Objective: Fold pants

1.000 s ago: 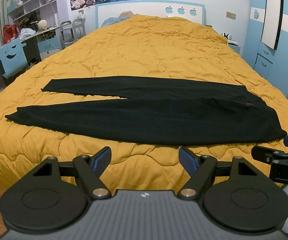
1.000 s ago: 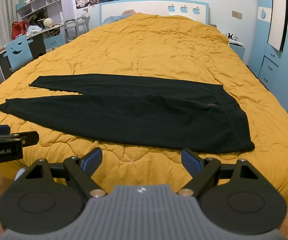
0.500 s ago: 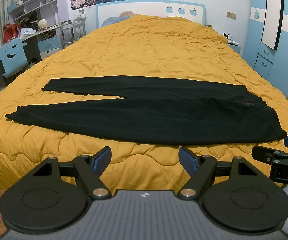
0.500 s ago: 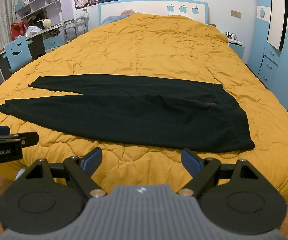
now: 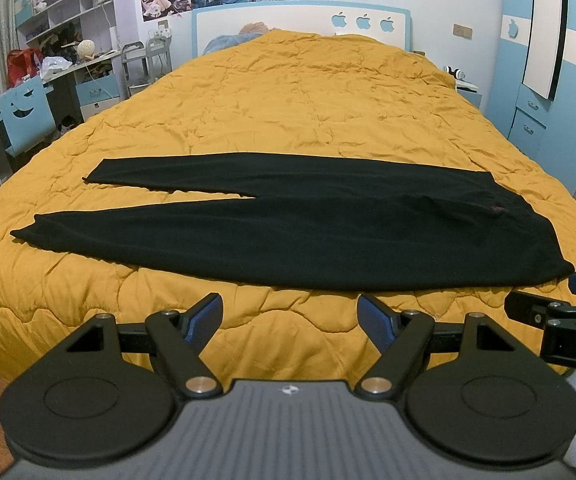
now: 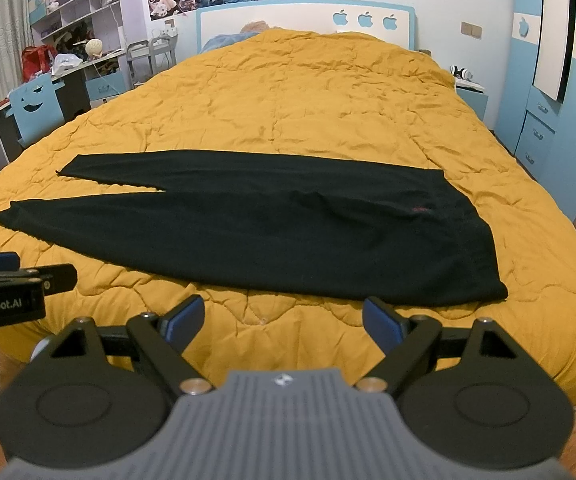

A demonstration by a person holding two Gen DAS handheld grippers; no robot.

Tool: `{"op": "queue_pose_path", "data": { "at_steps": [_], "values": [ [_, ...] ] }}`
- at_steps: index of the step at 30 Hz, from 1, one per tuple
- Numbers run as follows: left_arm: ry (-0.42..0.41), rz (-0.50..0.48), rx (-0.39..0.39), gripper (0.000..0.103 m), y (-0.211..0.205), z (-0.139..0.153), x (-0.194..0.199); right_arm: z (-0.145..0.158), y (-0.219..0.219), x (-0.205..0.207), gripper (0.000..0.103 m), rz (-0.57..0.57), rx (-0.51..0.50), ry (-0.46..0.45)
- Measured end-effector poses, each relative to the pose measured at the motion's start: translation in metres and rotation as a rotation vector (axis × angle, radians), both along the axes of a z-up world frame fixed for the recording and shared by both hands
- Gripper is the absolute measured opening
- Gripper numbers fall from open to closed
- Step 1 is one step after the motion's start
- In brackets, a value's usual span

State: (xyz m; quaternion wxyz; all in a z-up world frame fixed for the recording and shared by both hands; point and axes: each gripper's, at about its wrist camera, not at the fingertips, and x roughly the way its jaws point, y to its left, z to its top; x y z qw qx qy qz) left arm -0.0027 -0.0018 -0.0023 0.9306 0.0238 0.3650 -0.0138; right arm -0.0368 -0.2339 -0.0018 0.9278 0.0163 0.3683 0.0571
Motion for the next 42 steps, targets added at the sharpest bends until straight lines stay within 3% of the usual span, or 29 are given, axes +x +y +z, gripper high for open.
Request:
{"op": "queue_pose_path", "data": {
  "at_steps": [30, 37, 40, 42],
  "values": [
    [0.008, -0.008, 0.003, 0.089, 0.008, -0.004, 0.003, 0.0, -0.006, 0.003, 0.082, -0.021, 0.02, -0.001],
    [-0.007, -0.04, 0.018, 0.08, 0.024, 0.001, 0.02, -0.004, -0.035, 0.017, 0.082, -0.05, 0.048, -0.04],
    [-0.035, -0.046, 0.071, 0.078, 0.037, 0.002, 0.032, -0.009, -0.055, 0.027, 0.082, -0.05, 0.028, -0.084],
    [-0.067, -0.058, 0.104, 0.071, 0.048, 0.002, 0.039, -0.013, -0.068, 0.036, 0.082, -0.041, -0.011, -0.103]
  ]
}}
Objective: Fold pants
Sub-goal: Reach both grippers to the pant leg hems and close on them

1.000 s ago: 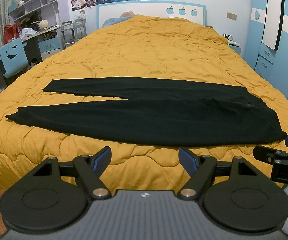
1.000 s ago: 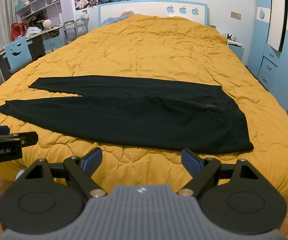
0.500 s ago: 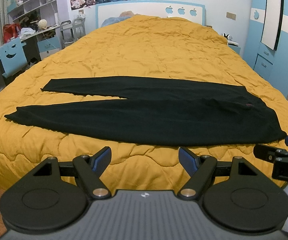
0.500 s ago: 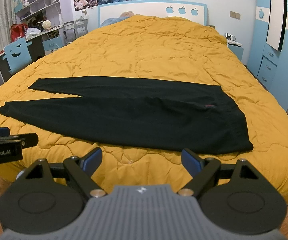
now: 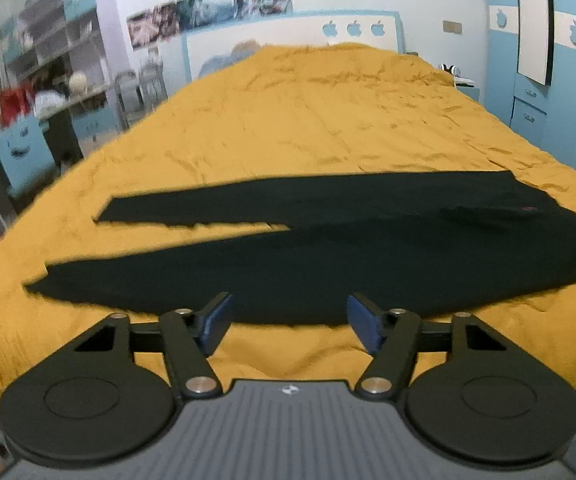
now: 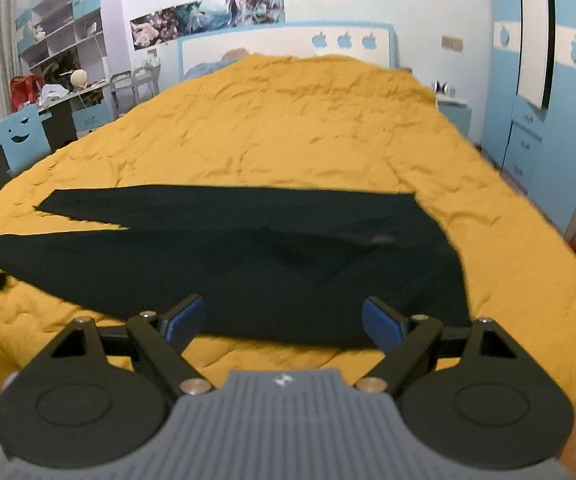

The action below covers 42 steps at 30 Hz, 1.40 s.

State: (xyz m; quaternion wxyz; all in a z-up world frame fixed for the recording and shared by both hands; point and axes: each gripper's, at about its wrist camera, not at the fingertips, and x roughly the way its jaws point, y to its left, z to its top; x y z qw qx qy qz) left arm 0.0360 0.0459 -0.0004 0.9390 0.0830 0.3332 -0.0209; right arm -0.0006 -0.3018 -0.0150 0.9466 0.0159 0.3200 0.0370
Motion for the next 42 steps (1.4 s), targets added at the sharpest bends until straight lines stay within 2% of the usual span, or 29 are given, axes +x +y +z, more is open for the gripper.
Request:
{"op": "queue_pose_path", "data": {
  "at_steps": [2, 4, 6, 7, 8, 10, 13, 17, 21, 24, 25, 28, 30, 32, 34, 39, 42],
  "values": [
    [-0.015, -0.024, 0.014, 0.064, 0.013, -0.003, 0.007, -0.006, -0.011, 0.011, 0.082, 0.022, -0.043, 0.012],
    [-0.032, -0.061, 0.038, 0.062, 0.028, -0.009, 0.014, -0.013, -0.024, 0.021, 0.082, 0.059, -0.078, 0.022],
    [-0.027, -0.103, 0.098, 0.061, 0.043, -0.018, 0.022, -0.021, -0.035, 0.03, 0.081, 0.078, -0.11, 0.035],
    [-0.021, -0.119, 0.137, 0.061, 0.051, -0.023, 0.026, -0.027, -0.043, 0.036, 0.076, 0.084, -0.13, 0.051],
    [-0.008, -0.125, 0.178, 0.06, 0.06, -0.029, 0.031, -0.031, -0.049, 0.041, 0.067, 0.09, -0.141, 0.062],
    [0.019, -0.144, 0.28, 0.056, 0.077, -0.044, 0.041, -0.04, -0.064, 0.054, 0.057, 0.093, -0.155, 0.098],
    [0.081, -0.129, 0.434, 0.056, 0.103, -0.069, 0.06, -0.053, -0.084, 0.067, 0.047, 0.094, -0.153, 0.158],
    [0.144, -0.08, 0.571, 0.056, 0.135, -0.091, 0.088, -0.069, -0.098, 0.079, 0.044, 0.115, -0.199, 0.215],
    [0.198, -0.077, 0.796, 0.056, 0.157, -0.123, 0.118, -0.079, -0.104, 0.083, 0.042, 0.137, -0.255, 0.241],
    [0.201, -0.1, 0.965, 0.056, 0.17, -0.144, 0.134, -0.081, -0.106, 0.088, 0.042, 0.118, -0.277, 0.258],
    [0.213, -0.102, 0.995, 0.056, 0.173, -0.151, 0.14, -0.082, -0.108, 0.09, 0.042, 0.111, -0.279, 0.264],
    [0.231, -0.132, 1.031, 0.056, 0.181, -0.165, 0.154, -0.08, -0.107, 0.088, 0.042, 0.112, -0.285, 0.286],
    [0.234, -0.135, 1.058, 0.049, 0.183, -0.172, 0.159, -0.081, -0.106, 0.087, 0.042, 0.12, -0.297, 0.293],
    [0.253, -0.12, 1.019, 0.015, 0.187, -0.176, 0.161, -0.083, -0.105, 0.087, 0.042, 0.133, -0.311, 0.299],
    [0.264, -0.099, 0.995, 0.002, 0.194, -0.178, 0.159, -0.082, -0.104, 0.086, 0.042, 0.151, -0.324, 0.294],
    [0.231, -0.049, 0.968, 0.0, 0.204, -0.164, 0.142, -0.08, -0.103, 0.084, 0.042, 0.221, -0.368, 0.278],
    [0.231, -0.055, 0.975, 0.0, 0.206, -0.16, 0.137, -0.079, -0.1, 0.082, 0.042, 0.273, -0.399, 0.269]
  ]
}}
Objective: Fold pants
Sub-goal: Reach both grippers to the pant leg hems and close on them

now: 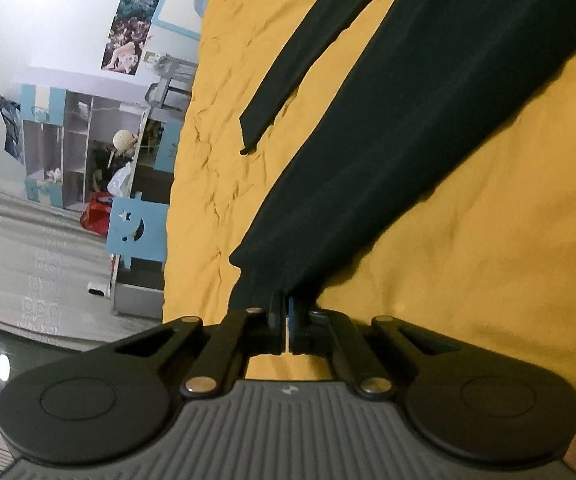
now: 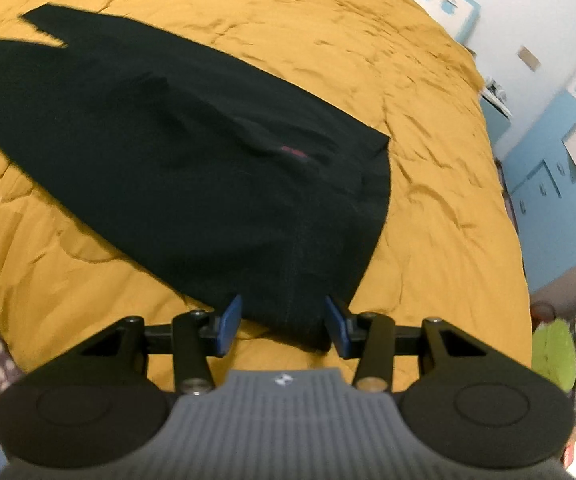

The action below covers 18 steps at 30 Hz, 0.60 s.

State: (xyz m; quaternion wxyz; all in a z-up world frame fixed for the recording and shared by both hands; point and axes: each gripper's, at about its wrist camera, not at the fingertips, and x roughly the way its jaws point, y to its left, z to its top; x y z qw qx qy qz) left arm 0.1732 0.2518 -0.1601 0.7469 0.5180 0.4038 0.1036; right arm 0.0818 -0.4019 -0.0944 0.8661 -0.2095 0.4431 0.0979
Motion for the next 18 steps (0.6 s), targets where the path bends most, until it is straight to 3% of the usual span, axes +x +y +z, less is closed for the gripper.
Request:
{"op": "queue_pose_path", "data": {
  "at_steps": [3, 8, 12, 16, 18],
  "values": [
    [0.033, -0.042, 0.05, 0.004, -0.004, -0.002, -0.003, 0.0, 0.002, -0.001, 0.042, 0.012, -0.022, 0.001],
    [0.06, -0.108, 0.124, 0.027, 0.004, -0.003, -0.002, 0.004, 0.002, -0.006, 0.045, 0.009, -0.009, -0.003],
    [0.129, -0.185, 0.201, 0.031, 0.006, -0.014, 0.001, 0.005, 0.005, -0.009, 0.045, 0.026, -0.015, 0.003],
    [0.165, -0.225, 0.215, 0.032, 0.009, -0.02, 0.006, 0.005, 0.009, -0.017, 0.045, 0.067, -0.059, 0.0],
    [0.172, -0.222, 0.218, 0.027, 0.008, -0.026, 0.009, 0.003, 0.012, -0.02, 0.045, 0.091, -0.091, -0.011]
  ]
}}
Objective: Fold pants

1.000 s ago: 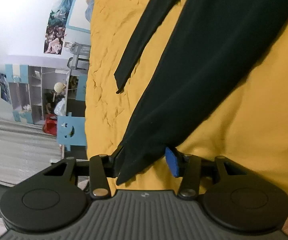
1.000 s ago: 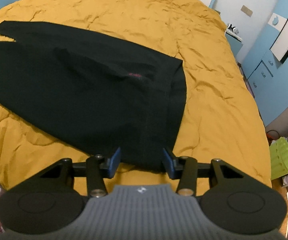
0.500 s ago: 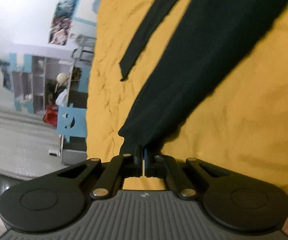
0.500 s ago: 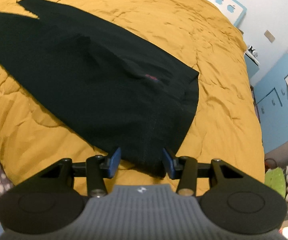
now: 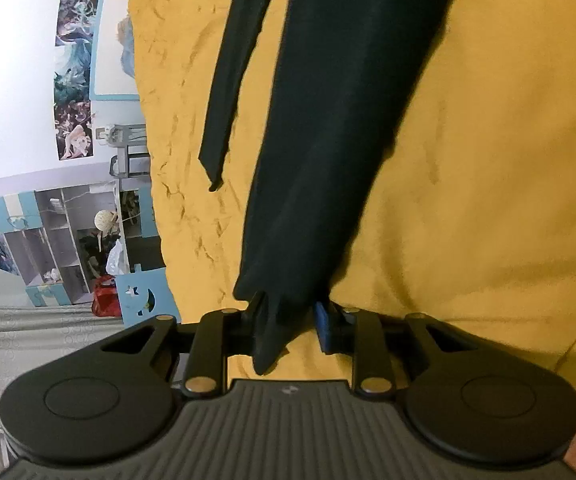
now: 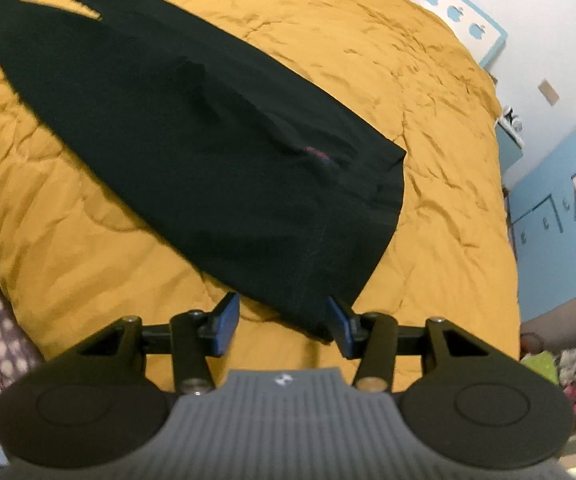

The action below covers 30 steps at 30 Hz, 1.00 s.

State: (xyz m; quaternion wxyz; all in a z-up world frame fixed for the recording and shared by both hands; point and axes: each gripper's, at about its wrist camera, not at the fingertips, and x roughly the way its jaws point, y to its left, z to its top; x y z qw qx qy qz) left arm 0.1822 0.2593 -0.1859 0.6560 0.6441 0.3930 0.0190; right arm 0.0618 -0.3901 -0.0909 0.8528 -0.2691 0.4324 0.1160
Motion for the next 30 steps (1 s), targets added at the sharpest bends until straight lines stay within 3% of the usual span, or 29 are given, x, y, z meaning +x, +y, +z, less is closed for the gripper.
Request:
{"op": "queue_pose_path", "data": {
  "at_steps": [2, 4, 6, 9, 10, 12, 14, 23, 30],
  "values": [
    [0.001, 0.033, -0.013, 0.01, -0.001, -0.004, 0.003, -0.003, 0.004, 0.0, 0.044, 0.025, -0.024, -0.005],
    [-0.03, 0.1, -0.056, 0.007, -0.002, -0.003, 0.005, -0.007, 0.011, -0.001, 0.044, 0.076, -0.048, -0.003],
    [-0.083, 0.183, -0.151, 0.003, 0.001, 0.007, 0.011, -0.013, 0.02, -0.002, 0.044, 0.142, -0.093, -0.001],
    [-0.154, 0.255, -0.234, 0.002, 0.004, 0.021, 0.018, -0.028, 0.034, -0.004, 0.039, 0.242, -0.202, -0.009],
    [-0.167, 0.27, -0.246, 0.002, 0.005, 0.024, 0.021, -0.034, 0.038, -0.005, 0.033, 0.275, -0.233, -0.01],
    [-0.197, 0.305, -0.275, 0.002, 0.006, 0.033, 0.027, -0.04, 0.043, -0.007, 0.011, 0.324, -0.277, -0.021],
    [-0.224, 0.343, -0.313, 0.002, 0.008, 0.043, 0.033, -0.041, 0.045, -0.011, 0.0, 0.355, -0.312, -0.046],
    [-0.361, 0.492, -0.444, 0.002, 0.001, 0.098, 0.072, 0.021, 0.026, 0.011, 0.0, 0.241, -0.211, -0.241],
    [-0.47, 0.537, -0.42, 0.002, -0.013, 0.144, 0.123, 0.067, 0.013, 0.079, 0.0, 0.172, -0.163, -0.351]
  ]
}}
